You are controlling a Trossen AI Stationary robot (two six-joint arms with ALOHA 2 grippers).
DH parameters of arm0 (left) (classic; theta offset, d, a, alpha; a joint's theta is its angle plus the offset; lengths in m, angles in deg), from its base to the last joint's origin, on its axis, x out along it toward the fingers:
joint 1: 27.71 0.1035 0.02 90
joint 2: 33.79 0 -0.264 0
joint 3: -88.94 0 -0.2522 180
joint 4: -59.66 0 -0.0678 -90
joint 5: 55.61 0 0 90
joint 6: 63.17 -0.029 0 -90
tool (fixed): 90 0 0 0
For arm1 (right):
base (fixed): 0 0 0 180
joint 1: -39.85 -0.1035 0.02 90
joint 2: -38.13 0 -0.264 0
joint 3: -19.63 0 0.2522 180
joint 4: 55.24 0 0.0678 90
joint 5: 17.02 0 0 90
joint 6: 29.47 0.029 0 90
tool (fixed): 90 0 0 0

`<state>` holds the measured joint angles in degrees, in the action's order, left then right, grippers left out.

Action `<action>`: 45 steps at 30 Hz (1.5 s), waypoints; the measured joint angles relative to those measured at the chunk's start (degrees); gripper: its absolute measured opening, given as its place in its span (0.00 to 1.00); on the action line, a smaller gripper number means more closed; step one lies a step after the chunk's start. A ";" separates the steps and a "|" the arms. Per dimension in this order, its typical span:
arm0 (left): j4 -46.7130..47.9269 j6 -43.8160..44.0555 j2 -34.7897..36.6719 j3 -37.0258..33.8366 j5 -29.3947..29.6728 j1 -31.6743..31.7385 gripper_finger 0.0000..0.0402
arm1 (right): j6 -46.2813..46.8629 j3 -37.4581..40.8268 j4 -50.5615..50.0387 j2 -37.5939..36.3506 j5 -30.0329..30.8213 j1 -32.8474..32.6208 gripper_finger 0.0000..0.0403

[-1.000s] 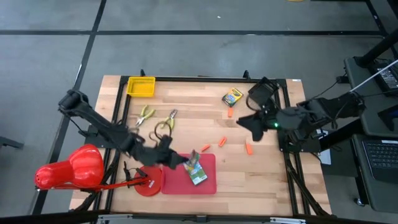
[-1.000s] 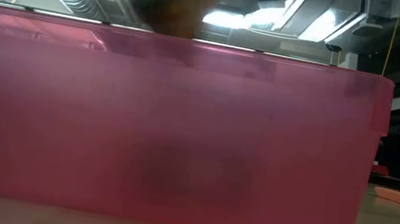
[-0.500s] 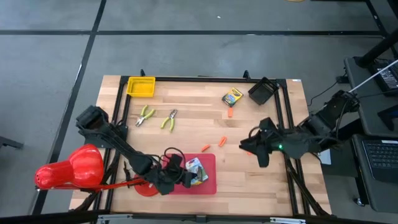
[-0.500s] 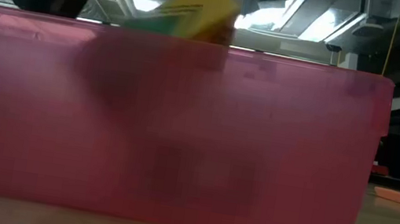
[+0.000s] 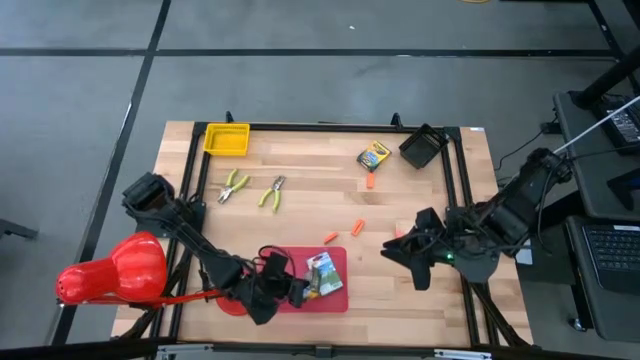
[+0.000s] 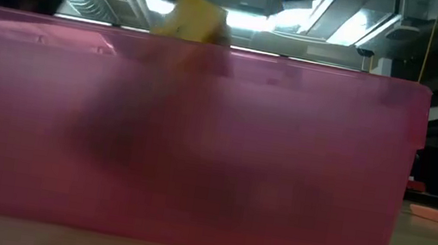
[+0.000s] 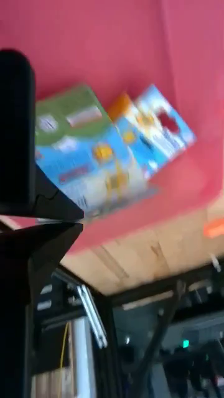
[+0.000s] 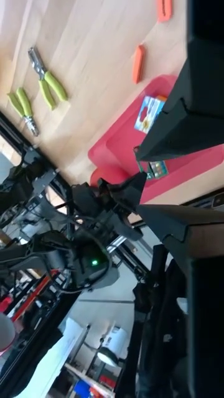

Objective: Pick & Place School Supplies
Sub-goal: Put the yellow crayon box into the pink bin

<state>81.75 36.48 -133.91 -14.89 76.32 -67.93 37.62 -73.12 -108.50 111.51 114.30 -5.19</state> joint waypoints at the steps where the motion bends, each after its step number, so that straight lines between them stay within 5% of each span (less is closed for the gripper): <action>1: 2.06 2.11 0.04 0.01 0.33 -0.46 0.08 | 0.02 0.00 0.54 0.16 0.38 -0.16 0.32; 11: 14.84 16.07 0.74 0.00 9.08 -3.37 0.41 | -0.42 0.00 5.04 3.36 0.67 -0.23 0.32; 18: 23.15 19.74 3.68 -0.04 14.20 -3.13 0.50 | -0.46 0.00 8.21 5.13 0.31 -0.17 0.32; 24: 22.18 9.08 9.41 -0.06 14.50 -2.61 0.48 | -2.11 0.00 11.14 5.47 0.68 -0.17 0.32; 30: 17.24 -2.55 14.93 -0.04 28.41 -4.11 0.44 | -4.35 -0.02 12.24 5.55 1.41 -0.17 0.32; 35: 16.98 -13.70 16.02 -0.06 18.68 -1.25 0.42 | 1.66 0.00 2.73 6.29 1.29 0.87 0.32; 41: 6.89 -21.18 13.42 -0.09 8.55 9.30 0.38 | 17.56 -0.02 -17.68 6.21 2.13 2.96 0.32; 45: 1.31 -28.45 14.33 -0.10 13.48 13.50 0.36 | 22.30 1.01 -25.55 6.21 1.16 6.69 0.32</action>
<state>83.06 8.03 -119.57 -14.99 89.80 -54.44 59.92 -72.11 -134.05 117.72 115.46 1.50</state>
